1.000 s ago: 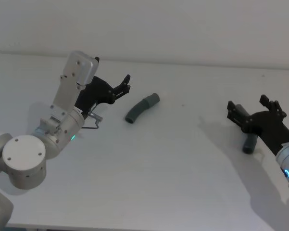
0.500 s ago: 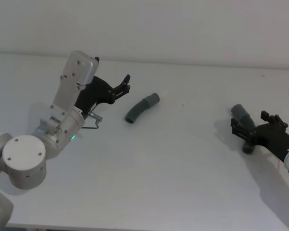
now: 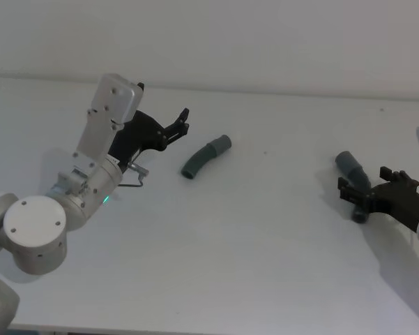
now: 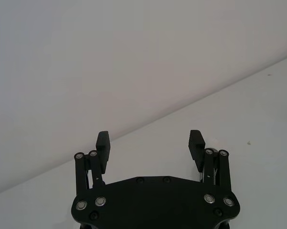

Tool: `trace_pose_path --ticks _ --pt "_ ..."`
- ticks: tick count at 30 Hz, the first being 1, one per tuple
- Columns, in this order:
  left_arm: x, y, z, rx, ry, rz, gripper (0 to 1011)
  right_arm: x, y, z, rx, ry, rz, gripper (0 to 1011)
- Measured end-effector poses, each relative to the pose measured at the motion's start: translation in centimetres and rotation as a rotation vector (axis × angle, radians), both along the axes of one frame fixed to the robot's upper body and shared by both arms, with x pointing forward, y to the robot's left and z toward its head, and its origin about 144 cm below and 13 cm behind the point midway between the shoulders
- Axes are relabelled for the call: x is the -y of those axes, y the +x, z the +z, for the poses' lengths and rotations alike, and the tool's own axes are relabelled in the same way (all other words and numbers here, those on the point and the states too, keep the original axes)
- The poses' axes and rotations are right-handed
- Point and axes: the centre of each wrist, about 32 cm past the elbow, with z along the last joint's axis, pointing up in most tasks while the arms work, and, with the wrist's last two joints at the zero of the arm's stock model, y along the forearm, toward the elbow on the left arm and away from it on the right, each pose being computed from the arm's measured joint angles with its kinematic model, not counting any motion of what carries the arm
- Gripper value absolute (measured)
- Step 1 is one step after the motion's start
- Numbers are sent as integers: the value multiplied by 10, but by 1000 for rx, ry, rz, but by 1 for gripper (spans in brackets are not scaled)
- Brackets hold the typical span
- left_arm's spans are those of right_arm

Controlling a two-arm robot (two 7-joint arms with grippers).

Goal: Use both hands to pick up one end of the pipe from the table, align the ends, and insert them.

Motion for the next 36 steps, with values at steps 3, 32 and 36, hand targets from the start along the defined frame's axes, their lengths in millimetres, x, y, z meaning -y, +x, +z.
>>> trace_pose_path --ticks 3,32,36 --pt "0 0 0 0 0 0 1000 1 3 1 -17 -4 0 1004" --pt "0 0 0 0 0 0 1000 -6 16 -1 -59 -25 -5 928" --pt "0 0 0 0 0 0 1000 -7 17 -1 -58 -27 -5 799"
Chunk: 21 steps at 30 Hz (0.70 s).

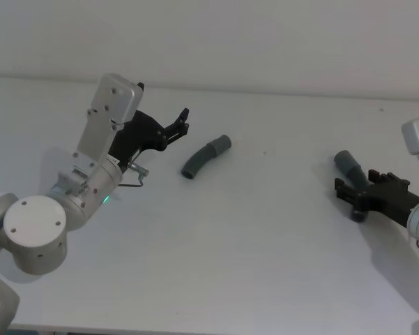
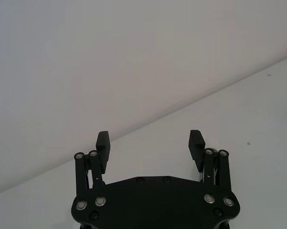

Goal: Use both hands to pick up one end of the pipe from the table, align the ends, and insert them.

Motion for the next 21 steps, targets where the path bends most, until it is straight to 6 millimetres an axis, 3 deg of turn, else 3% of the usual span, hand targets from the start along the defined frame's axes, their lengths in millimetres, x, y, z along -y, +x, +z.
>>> trace_pose_path --ticks 6,12,21 --pt "0 0 0 0 0 0 1000 -1 1 0 0 -1 0 650" --pt "0 0 0 0 0 0 1000 -1 1 -1 1 -3 0 433" --pt "0 0 0 -1 0 -1 1000 -1 1 -1 1 -4 0 224"
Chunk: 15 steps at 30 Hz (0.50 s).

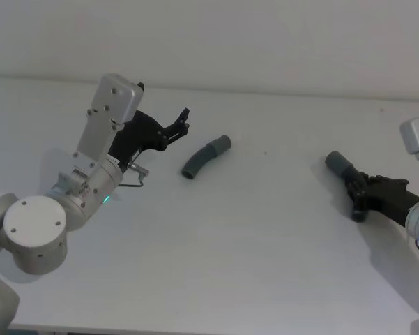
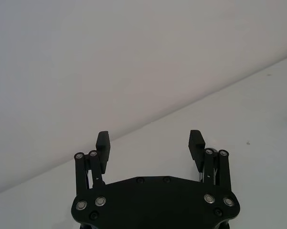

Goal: Use both hands to pick up one end of the pipe from the table, align the ends, and insert them.

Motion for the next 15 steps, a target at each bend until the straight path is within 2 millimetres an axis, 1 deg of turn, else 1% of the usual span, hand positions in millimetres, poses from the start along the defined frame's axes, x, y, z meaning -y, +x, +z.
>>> trace_pose_path --ticks 7,15 --pt "0 0 2 -35 3 -24 1000 0 0 0 0 0 0 205" --pt "-2 4 9 -121 20 -83 1000 0 0 0 0 -1 -1 205"
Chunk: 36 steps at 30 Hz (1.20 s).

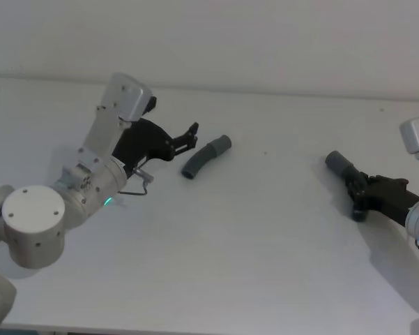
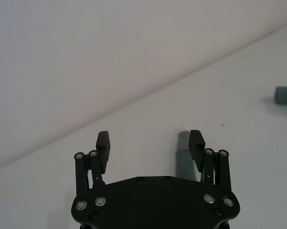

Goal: Use both hands to pick up one end of the pipe from the table, align the ends, and insert them.

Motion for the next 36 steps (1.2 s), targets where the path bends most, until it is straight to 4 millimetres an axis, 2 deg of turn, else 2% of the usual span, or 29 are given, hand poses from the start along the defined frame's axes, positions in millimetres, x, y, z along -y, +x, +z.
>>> trace_pose_path --ticks 8,15,36 --pt "-1 11 7 -101 35 -82 1000 0 0 0 0 0 0 204" --pt "1 29 13 -188 82 -155 1000 0 0 0 0 0 0 204" --pt "13 65 19 -273 149 -225 1000 0 0 0 0 0 0 203"
